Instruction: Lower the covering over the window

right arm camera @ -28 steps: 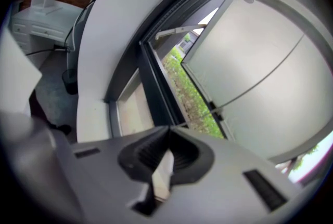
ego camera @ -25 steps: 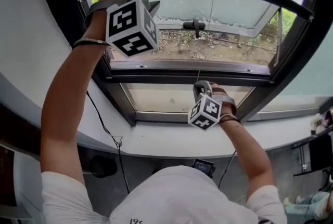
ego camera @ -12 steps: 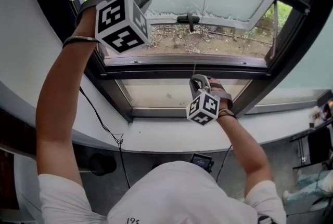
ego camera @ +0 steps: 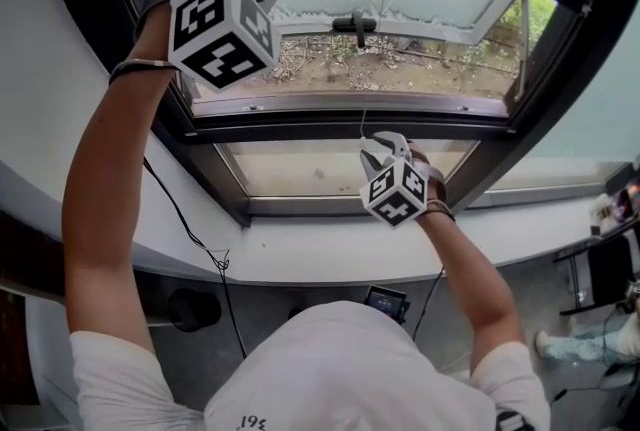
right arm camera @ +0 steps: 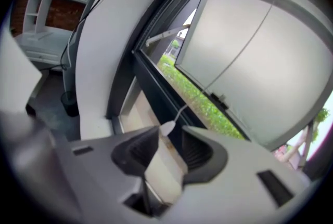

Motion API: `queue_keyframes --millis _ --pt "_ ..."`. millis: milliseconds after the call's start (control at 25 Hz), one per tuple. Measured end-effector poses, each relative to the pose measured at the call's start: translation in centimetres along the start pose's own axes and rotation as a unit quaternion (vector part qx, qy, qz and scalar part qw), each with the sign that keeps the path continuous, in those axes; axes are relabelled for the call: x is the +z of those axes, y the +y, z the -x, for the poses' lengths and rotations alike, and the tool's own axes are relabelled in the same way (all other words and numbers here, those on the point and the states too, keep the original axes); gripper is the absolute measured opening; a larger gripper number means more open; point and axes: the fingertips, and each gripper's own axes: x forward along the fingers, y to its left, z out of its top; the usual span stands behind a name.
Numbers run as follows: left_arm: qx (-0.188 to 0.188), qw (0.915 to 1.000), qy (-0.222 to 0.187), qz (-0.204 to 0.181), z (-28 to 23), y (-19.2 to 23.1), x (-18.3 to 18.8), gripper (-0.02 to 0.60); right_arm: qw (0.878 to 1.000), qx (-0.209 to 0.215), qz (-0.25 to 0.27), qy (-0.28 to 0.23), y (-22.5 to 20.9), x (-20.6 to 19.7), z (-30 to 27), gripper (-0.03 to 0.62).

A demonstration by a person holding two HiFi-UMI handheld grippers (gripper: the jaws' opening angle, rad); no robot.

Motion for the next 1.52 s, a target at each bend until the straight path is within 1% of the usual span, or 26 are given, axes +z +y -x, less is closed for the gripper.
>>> queue_keyframes --millis 280,440,680,880,1040,1160,1320,1520 --pt "0.001 1.0 0.004 -0.003 -0.1 -0.1 0.0 0.233 1.0 0.003 0.003 0.004 0.1 -0.4 -0.1 0.132" --pt "0.0 1.0 0.005 -0.005 -0.1 -0.2 -0.1 0.233 1.0 -0.002 0.006 -0.007 -0.5 0.2 0.7 0.133" --pt "-0.032 0.9994 0.011 0.002 0.1 -2.0 -0.4 0.233 0.999 -0.036 0.019 -0.032 -3.6 2.0 2.8 0.133" --pt "-0.036 0.9992 0.017 -0.007 0.0 -3.4 -0.9 0.233 0.996 -0.068 0.026 -0.042 -6.9 3.0 4.5 0.132" --pt "-0.048 0.9984 0.027 -0.014 0.0 -4.2 -1.2 0.233 0.994 -0.093 0.031 -0.047 -9.3 3.5 5.7 0.132" --pt "-0.055 0.9978 0.032 -0.017 0.1 -4.9 -1.4 0.233 0.991 -0.113 0.033 -0.06 -10.8 4.2 6.7 0.132" --pt "-0.072 0.9963 0.041 -0.025 -0.1 -6.7 -2.0 0.233 0.987 -0.137 0.033 -0.075 -12.6 5.2 7.8 0.132" --pt "-0.082 0.9952 0.047 -0.026 -0.4 -8.6 -2.4 0.233 0.985 -0.148 0.041 -0.078 -13.3 5.7 8.2 0.132"
